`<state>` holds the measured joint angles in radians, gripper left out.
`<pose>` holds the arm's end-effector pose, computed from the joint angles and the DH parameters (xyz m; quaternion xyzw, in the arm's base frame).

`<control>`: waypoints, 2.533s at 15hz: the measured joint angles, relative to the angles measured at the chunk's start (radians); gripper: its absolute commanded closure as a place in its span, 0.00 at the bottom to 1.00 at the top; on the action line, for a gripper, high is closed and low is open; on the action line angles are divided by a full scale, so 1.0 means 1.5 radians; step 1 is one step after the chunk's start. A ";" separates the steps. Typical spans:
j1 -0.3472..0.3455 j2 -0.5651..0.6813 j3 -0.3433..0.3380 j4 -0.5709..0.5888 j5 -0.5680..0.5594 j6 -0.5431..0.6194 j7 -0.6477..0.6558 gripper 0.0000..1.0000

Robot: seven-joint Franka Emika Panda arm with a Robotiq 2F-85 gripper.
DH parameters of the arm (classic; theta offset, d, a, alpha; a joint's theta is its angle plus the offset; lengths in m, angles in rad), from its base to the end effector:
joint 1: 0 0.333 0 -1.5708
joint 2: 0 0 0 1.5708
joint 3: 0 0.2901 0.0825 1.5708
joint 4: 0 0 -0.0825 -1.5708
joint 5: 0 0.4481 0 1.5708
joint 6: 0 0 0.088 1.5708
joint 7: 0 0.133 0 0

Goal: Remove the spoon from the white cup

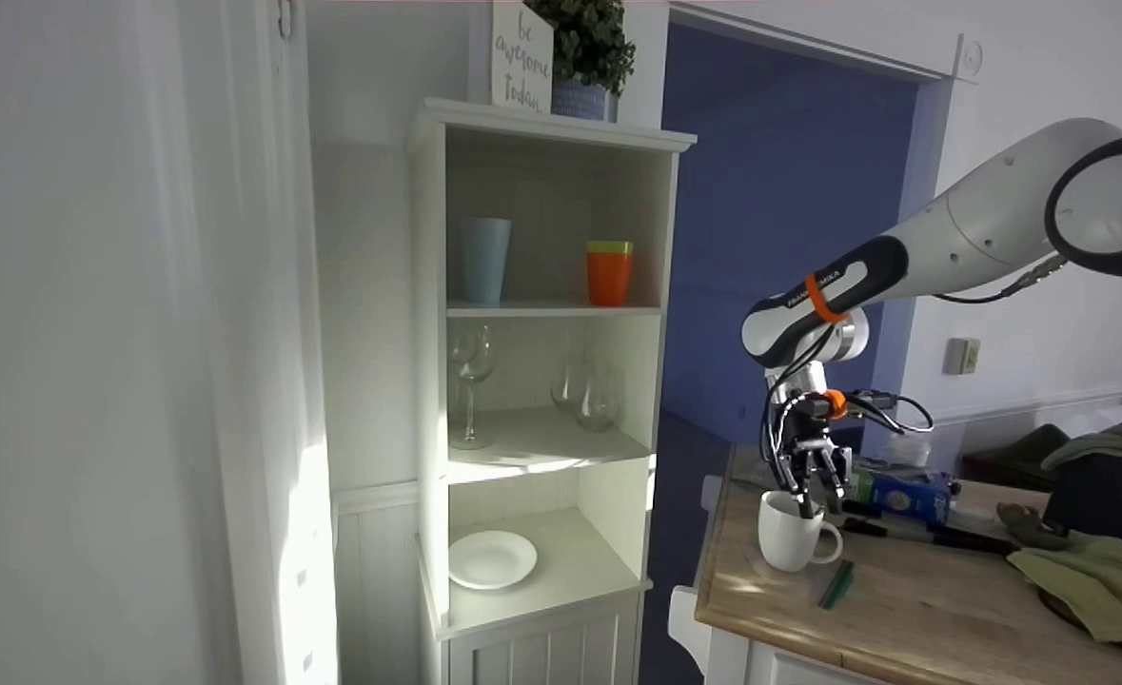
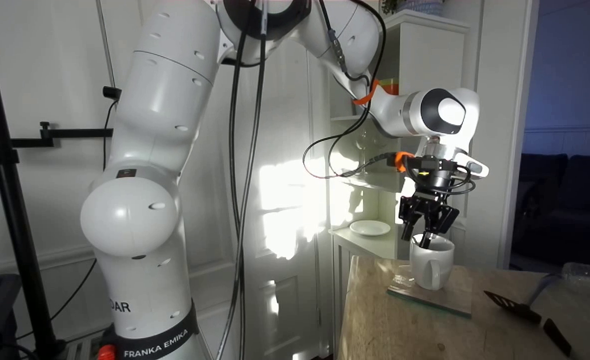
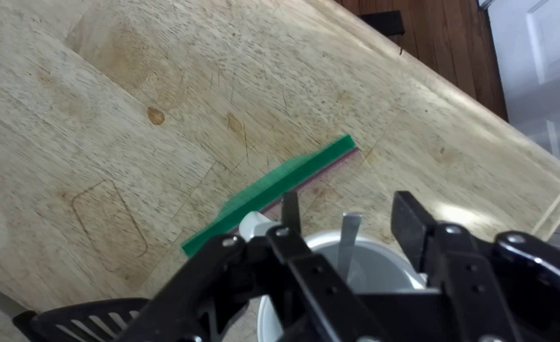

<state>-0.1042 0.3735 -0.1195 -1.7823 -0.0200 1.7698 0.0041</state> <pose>0.6175 -0.1417 0.2397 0.9752 -0.1079 -0.1928 0.0103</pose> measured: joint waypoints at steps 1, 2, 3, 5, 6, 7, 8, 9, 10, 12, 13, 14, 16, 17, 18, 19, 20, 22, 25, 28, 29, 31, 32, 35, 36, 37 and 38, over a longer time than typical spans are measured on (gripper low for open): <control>0.000 0.004 0.001 0.005 0.000 -0.005 -0.001 0.70; 0.000 0.008 0.001 0.010 0.000 -0.009 -0.001 0.78; 0.000 0.012 0.001 0.014 0.000 -0.012 -0.001 0.88; 0.000 0.017 0.001 0.023 0.000 -0.013 -0.002 0.97; 0.000 0.020 0.001 0.026 0.000 -0.013 -0.002 0.96; 0.000 0.022 0.001 0.029 0.000 -0.015 -0.002 0.92; 0.000 0.023 0.001 0.031 0.000 -0.016 -0.002 0.93; 0.000 0.023 0.001 0.032 0.000 -0.017 -0.002 0.93; 0.000 0.023 0.001 0.034 0.000 -0.018 -0.002 0.93; 0.000 0.021 0.001 0.040 0.000 -0.027 -0.002 0.93; 0.000 0.019 0.001 0.043 0.001 -0.038 -0.002 0.93; 0.000 0.014 0.001 0.046 0.002 -0.051 -0.002 0.93; 0.000 -0.001 0.001 0.050 0.006 -0.087 -0.002 0.93; 0.000 -0.010 0.001 0.051 0.008 -0.105 -0.002 0.93; 0.000 -0.020 0.001 0.052 0.009 -0.122 -0.002 0.93; 0.000 -0.030 0.001 0.052 0.010 -0.135 -0.002 0.93; -0.001 -0.041 0.001 0.051 0.010 -0.138 -0.002 0.93; -0.001 -0.066 0.001 0.045 0.010 -0.138 -0.002 0.92; -0.002 -0.113 0.000 0.015 0.010 -0.138 -0.003 0.92; -0.007 -0.174 -0.004 -0.043 0.010 -0.106 -0.003 0.92; -0.009 -0.199 -0.007 -0.068 0.010 -0.082 -0.003 0.92; -0.013 -0.250 -0.014 -0.123 0.009 -0.024 -0.001 0.93; -0.015 -0.275 -0.017 -0.151 0.006 0.008 0.005 0.93; -0.026 -0.334 -0.024 -0.226 0.003 0.091 0.047 0.94; -0.031 -0.346 -0.027 -0.246 0.003 0.112 0.069 0.95; -0.036 -0.354 -0.028 -0.262 0.003 0.131 0.094 0.95; -0.043 -0.359 -0.030 -0.275 0.003 0.148 0.122 0.95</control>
<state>-0.1680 -0.1649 -0.1638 -2.1949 -0.0159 1.9923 0.1872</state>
